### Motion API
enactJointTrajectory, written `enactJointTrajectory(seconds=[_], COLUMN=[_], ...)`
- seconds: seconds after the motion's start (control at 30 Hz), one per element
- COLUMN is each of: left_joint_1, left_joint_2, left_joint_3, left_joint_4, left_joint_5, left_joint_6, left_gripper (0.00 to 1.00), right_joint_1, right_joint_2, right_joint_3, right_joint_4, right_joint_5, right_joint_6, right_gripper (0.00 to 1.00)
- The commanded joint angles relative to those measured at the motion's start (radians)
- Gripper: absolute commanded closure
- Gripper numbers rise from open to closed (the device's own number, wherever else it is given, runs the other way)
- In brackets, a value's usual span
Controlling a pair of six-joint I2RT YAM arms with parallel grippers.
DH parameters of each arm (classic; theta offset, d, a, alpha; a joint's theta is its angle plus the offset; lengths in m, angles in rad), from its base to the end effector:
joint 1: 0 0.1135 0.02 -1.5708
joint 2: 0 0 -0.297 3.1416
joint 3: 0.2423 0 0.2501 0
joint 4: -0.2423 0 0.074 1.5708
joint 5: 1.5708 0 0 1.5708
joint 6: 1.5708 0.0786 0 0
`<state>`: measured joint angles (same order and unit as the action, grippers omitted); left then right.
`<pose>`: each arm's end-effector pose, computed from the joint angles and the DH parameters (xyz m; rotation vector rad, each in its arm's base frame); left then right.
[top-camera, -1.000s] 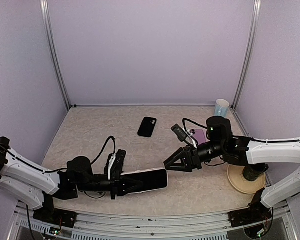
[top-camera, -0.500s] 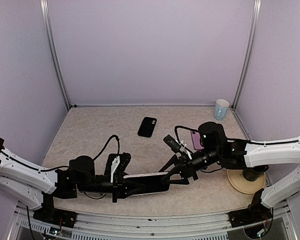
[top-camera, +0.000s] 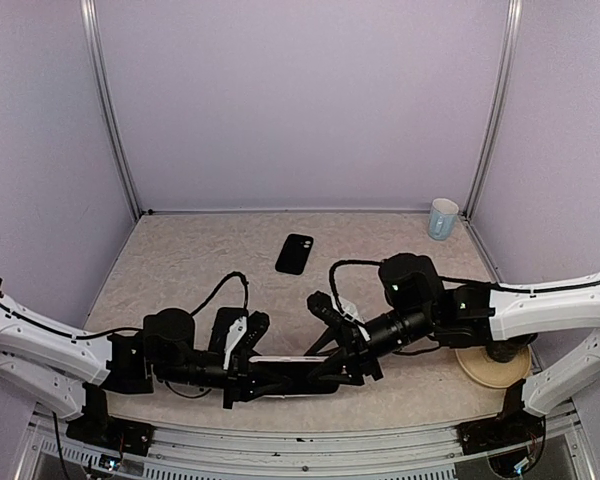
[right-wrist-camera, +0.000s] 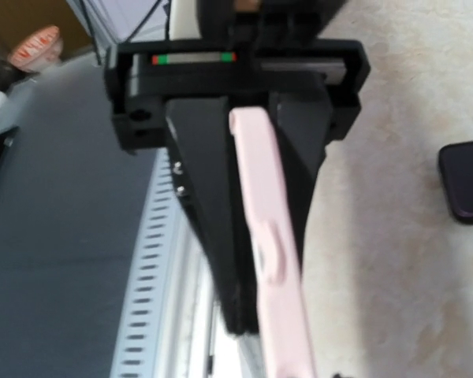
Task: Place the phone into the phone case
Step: Press the phone case onto the phone.
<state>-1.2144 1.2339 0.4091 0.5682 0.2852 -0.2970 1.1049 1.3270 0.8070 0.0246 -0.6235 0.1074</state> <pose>0.0753 -0.2656 0.2183 1.0938 1.7101 -1.2783 0.0983 0.2976 0.2676 -1.4398 1.7496 1.3452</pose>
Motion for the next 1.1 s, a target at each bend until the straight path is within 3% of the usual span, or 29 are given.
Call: enactJointTrajectory(seconds=[0.0, 0.37, 0.53, 0.6, 0.63, 0.67, 0.93, 1.07], left_joint_1=[-0.008, -0.014, -0.014, -0.014, -0.014, -0.014, -0.013, -0.013], left_joint_2=[-0.021, -0.004, 0.013, 0.017, 0.023, 0.025, 0.039, 0.043], left_joint_3=[0.053, 0.066, 0.065, 0.066, 0.065, 0.066, 0.060, 0.057], left_joint_4=[0.008, -0.014, -0.007, -0.003, 0.000, 0.003, 0.025, 0.024], left_joint_5=[0.021, 0.011, 0.001, -0.006, -0.008, -0.010, -0.012, -0.008], left_joint_6=[0.019, 0.012, 0.007, 0.003, 0.001, -0.001, -0.014, -0.012], left_gripper=[1.00, 1.00, 1.00, 1.00, 1.00, 1.00, 1.00, 0.99], right_joint_1=[0.054, 0.165, 0.209, 0.229, 0.239, 0.248, 0.328, 0.332], right_joint_2=[0.022, 0.022, 0.040, 0.053, 0.064, 0.068, 0.062, 0.028], right_joint_3=[0.046, 0.053, 0.059, 0.065, 0.070, 0.074, 0.051, 0.031], right_joint_4=[-0.033, -0.028, -0.028, -0.026, -0.027, -0.028, 0.021, 0.044], right_joint_5=[0.147, 0.380, 0.451, 0.497, 0.521, 0.546, 0.723, 0.741], right_joint_6=[-0.080, -0.238, -0.282, -0.301, -0.311, -0.319, -0.403, -0.394], right_gripper=[0.52, 0.62, 0.75, 0.87, 0.97, 1.00, 1.00, 1.00])
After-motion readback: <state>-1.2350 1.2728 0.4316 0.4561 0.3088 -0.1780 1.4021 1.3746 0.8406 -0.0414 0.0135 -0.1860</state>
